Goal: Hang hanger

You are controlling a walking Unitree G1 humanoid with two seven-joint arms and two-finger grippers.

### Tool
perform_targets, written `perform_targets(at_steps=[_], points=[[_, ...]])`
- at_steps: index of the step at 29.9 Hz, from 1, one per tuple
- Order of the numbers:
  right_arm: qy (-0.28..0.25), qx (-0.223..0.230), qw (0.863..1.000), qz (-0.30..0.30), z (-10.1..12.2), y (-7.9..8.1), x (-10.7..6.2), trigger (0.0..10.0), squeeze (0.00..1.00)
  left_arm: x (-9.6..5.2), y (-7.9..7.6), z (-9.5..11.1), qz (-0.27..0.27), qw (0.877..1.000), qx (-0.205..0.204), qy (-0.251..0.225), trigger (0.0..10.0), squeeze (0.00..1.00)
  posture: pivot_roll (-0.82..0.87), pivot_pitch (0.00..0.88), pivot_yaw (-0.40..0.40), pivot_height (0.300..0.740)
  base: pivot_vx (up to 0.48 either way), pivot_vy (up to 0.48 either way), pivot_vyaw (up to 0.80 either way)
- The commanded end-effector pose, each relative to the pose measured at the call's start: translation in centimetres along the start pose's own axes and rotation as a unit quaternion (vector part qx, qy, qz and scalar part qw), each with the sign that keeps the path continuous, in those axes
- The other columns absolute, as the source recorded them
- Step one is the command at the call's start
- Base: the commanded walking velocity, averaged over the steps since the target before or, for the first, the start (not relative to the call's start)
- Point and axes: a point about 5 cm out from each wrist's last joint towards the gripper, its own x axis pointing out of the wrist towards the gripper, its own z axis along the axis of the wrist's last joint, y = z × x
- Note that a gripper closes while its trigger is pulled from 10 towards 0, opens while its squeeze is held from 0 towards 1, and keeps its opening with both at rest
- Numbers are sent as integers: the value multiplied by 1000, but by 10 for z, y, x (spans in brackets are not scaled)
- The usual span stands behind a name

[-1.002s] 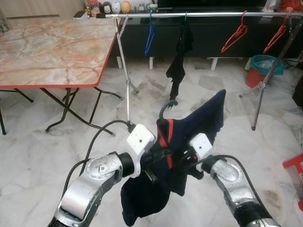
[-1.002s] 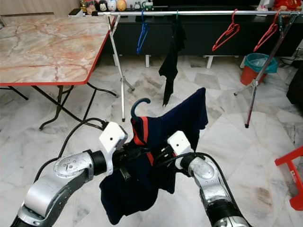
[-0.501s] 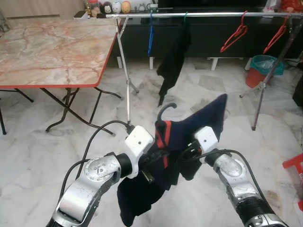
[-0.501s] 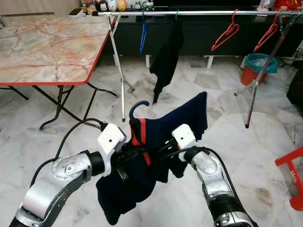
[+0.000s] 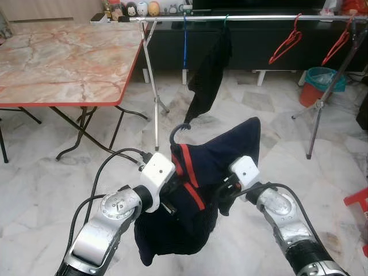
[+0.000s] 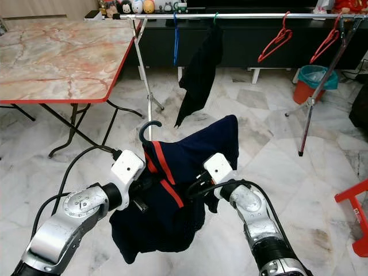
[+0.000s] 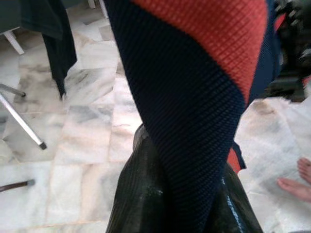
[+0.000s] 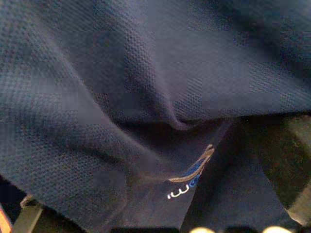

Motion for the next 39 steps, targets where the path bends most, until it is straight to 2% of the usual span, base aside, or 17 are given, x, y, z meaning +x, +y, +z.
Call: perform_targets(at_steps=[1, 2, 5, 7, 9, 10, 14, 17, 19, 25, 31, 33, 37, 38, 39], points=[[-12, -12, 1000, -2, 8, -5, -1, 10000, 0, -4, 8, -10, 27, 999, 17, 26, 10000, 0, 32, 38, 17, 740, 0, 0, 0], [-12, -12, 1000, -2, 8, -6, -1, 10000, 0, -5, 9, -11, 27, 999, 19, 29, 10000, 0, 32, 38, 17, 740, 0, 0, 0], [-5, -15, 1000, 0, 6, -8, -3, 10000, 0, -10, 12, -23, 15, 996, 66, 60, 10000, 0, 31, 41, 18, 740, 0, 0, 0], [-4, -15, 1000, 0, 6, -8, -3, 10000, 0, -12, 13, -25, 13, 995, 75, 66, 10000, 0, 31, 41, 18, 740, 0, 0, 0], [1, -17, 1000, 1, 6, -9, -3, 10000, 0, -20, 18, -36, -1, 988, 121, 97, 10000, 0, 31, 43, 19, 740, 0, 0, 0], [2, -17, 1000, 3, 6, -9, -3, 10000, 0, -22, 19, -38, -5, 987, 127, 99, 10000, 0, 30, 43, 20, 740, 0, 0, 0], [6, -18, 1000, 6, 4, -8, -3, 10000, 0, -27, 21, -39, -22, 987, 129, 91, 10000, 0, 30, 43, 20, 740, 0, 0, 0], [11, -20, 1000, 8, 3, -9, -4, 10000, 0, -39, 22, -39, -78, 982, 144, 93, 10000, 0, 30, 45, 17, 740, 0, 0, 0], [13, -21, 1000, 8, 3, -10, -4, 10000, 0, -41, 22, -38, -90, 981, 147, 91, 10000, 0, 33, 46, 14, 740, 0, 0, 0], [30, -26, 999, 17, 0, -12, -4, 10000, 0, -62, 26, -34, -196, 961, 168, 100, 10000, 0, 38, 42, 7, 740, 0, 0, 0], [49, -25, 998, 38, -6, -9, -6, 10000, 0, -70, 37, -27, -221, 957, 166, 92, 10000, 0, 44, 40, 1, 740, 0, 0, 0], [66, -25, 996, 56, -12, -6, -8, 10000, 0, -77, 42, -28, -246, 942, 196, 118, 10000, 0, 51, 39, -4, 740, 0, 0, 0], [73, -26, 994, 72, -14, -4, -8, 10000, 0, -83, 48, -33, -263, 923, 234, 157, 10000, 0, 53, 32, -5, 740, 0, 0, 0], [74, -24, 994, 78, -14, -4, -8, 10000, 0, -87, 53, -37, -267, 906, 270, 189, 10000, 0, 53, 32, -5, 740, 0, 0, 0], [74, -24, 994, 78, -14, -4, -8, 10000, 0, -87, 53, -37, -267, 906, 270, 189, 10000, 0, 53, 32, -5, 740, 0, 0, 0]])
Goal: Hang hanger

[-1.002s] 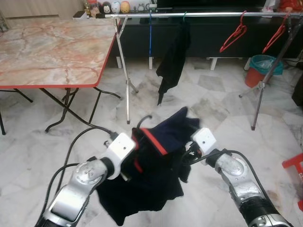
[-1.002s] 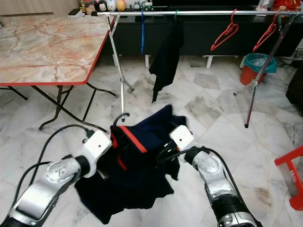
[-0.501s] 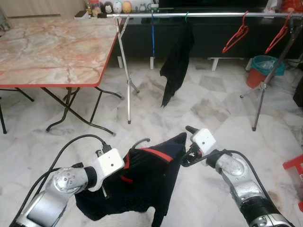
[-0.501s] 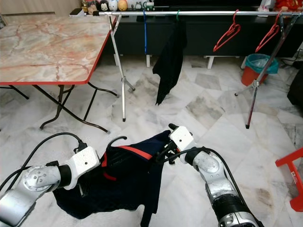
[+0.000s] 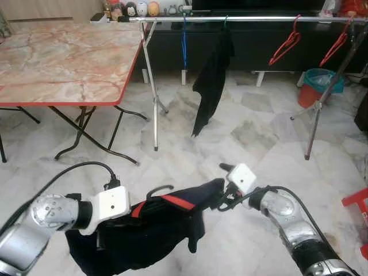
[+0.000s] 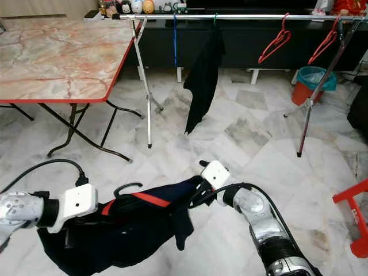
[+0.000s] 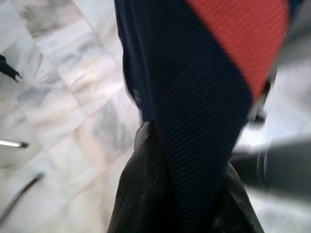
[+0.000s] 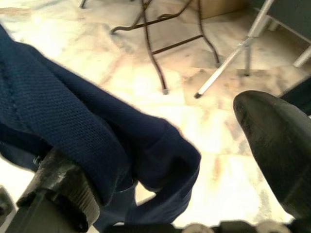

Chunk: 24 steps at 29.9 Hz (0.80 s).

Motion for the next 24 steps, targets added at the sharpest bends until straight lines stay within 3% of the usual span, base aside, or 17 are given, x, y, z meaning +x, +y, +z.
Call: perform_targets(at_steps=[1, 9, 13, 24], points=[[14, 3, 1000, -6, -1, -8, -4, 10000, 0, -8, 2, -11, -21, 997, 51, 63, 10000, 0, 53, 32, -5, 740, 0, 0, 0], [15, -1, 1000, 12, 1, -6, -1, 10000, 0, -11, 12, -23, -19, 985, 116, 122, 10000, 0, 63, 26, -7, 740, 0, 0, 0], [16, -2, 1000, 25, 1, -4, 1, 10000, 0, -12, 14, -33, -22, 980, 126, 151, 10000, 0, 59, 24, -7, 740, 0, 0, 0], [57, 1, 994, 94, -16, 15, -5, 10000, 0, -28, 35, -34, 58, 989, 91, 103, 10000, 0, 62, 29, -9, 740, 0, 0, 0]])
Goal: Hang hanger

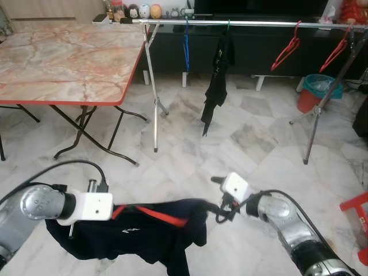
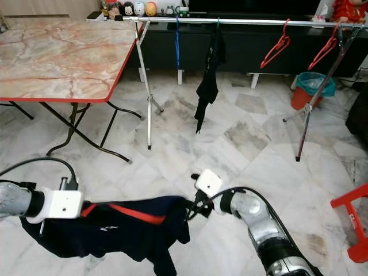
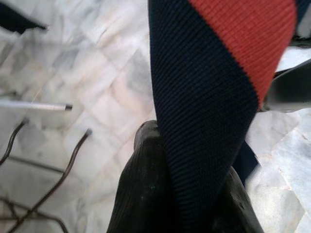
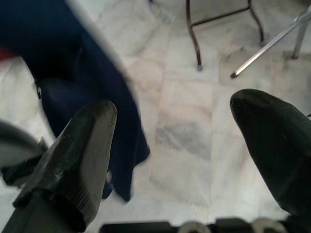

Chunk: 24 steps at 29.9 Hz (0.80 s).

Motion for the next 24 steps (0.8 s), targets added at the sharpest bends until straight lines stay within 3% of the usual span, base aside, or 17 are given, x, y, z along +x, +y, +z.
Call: perform_targets(at_steps=[1, 7, 10, 15, 19, 24], points=[[7, -3, 1000, 6, -1, 1, 0, 10000, 0, -9, 11, 0, 27, 1000, -6, -11, 10000, 0, 63, 32, -11, 740, 0, 0, 0], [23, -10, 1000, 0, -5, -1, -1, 10000, 0, -16, 9, -4, -1, 1000, 10, 11, 10000, 0, 66, 39, -14, 740, 0, 0, 0], [18, -16, 1000, -16, -1, -5, 0, 10000, 0, -9, 10, -5, 15, 1000, 13, 10, 10000, 0, 69, 37, -13, 740, 0, 0, 0], [-18, 1, 998, -55, 9, -10, 3, 10000, 0, 3, 2, 1, 19, 998, -46, -30, 10000, 0, 61, 36, -14, 740, 0, 0, 0], [-63, 19, 997, -33, 22, -10, 3, 10000, 0, 12, -1, 8, 18, 993, -96, -70, 10000, 0, 61, 37, -13, 740, 0, 0, 0], [-74, 19, 997, 18, 26, -3, 2, 10000, 0, 17, 1, 21, 6, 990, -94, -103, 10000, 0, 57, 38, -13, 740, 0, 0, 0]])
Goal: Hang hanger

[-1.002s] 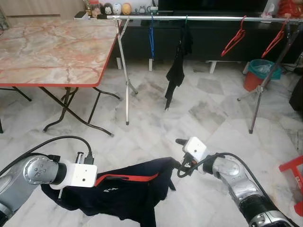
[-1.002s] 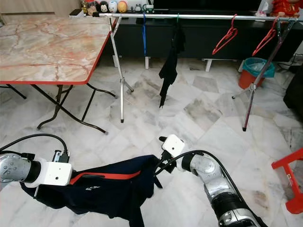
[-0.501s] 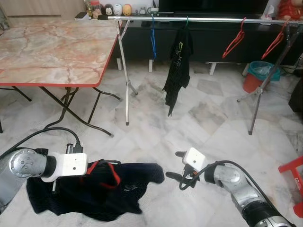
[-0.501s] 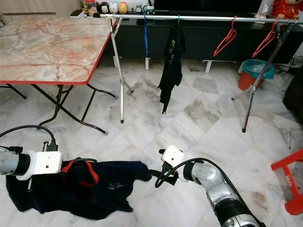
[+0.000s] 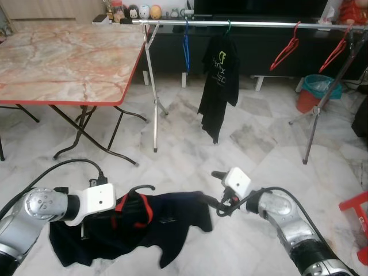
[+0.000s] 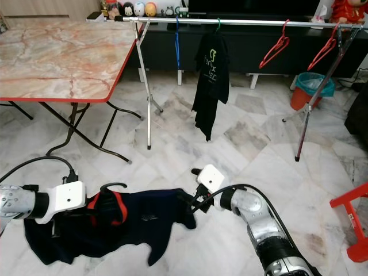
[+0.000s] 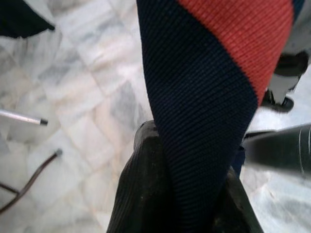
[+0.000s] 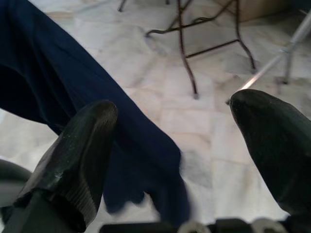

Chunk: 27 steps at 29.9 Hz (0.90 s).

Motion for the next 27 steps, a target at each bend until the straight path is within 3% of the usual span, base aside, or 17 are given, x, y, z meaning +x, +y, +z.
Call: perform_targets(at_steps=[1, 12, 24, 25, 26, 27], points=[[0, 3, 1000, 30, 0, 5, -1, 10000, 0, 1, 5, 11, -2, 1000, 11, -18, 10000, 0, 58, 39, -13, 740, 0, 0, 0], [17, -16, 995, 92, 0, 3, -12, 10000, 0, 15, 0, 16, -43, 999, 17, -14, 10000, 0, 51, 33, -11, 740, 0, 0, 0], [-19, 47, 985, 165, 5, 10, -15, 10000, 0, 25, 0, 24, -66, 997, 13, -24, 10000, 0, 53, 31, -14, 740, 0, 0, 0], [-18, 50, 984, 171, 4, 11, -16, 10000, 67, 26, 0, 25, -67, 997, 13, -25, 10000, 0, 53, 31, -14, 740, 0, 0, 0], [-16, 51, 983, 175, 4, 12, -16, 10000, 67, 26, 0, 25, -68, 997, 14, -26, 10000, 0, 53, 31, -14, 740, 0, 0, 0], [-17, 57, 981, 186, 2, 13, -16, 10000, 910, 28, 0, 28, -70, 997, 13, -32, 10000, 0, 55, 29, -18, 740, 0, 0, 0]])
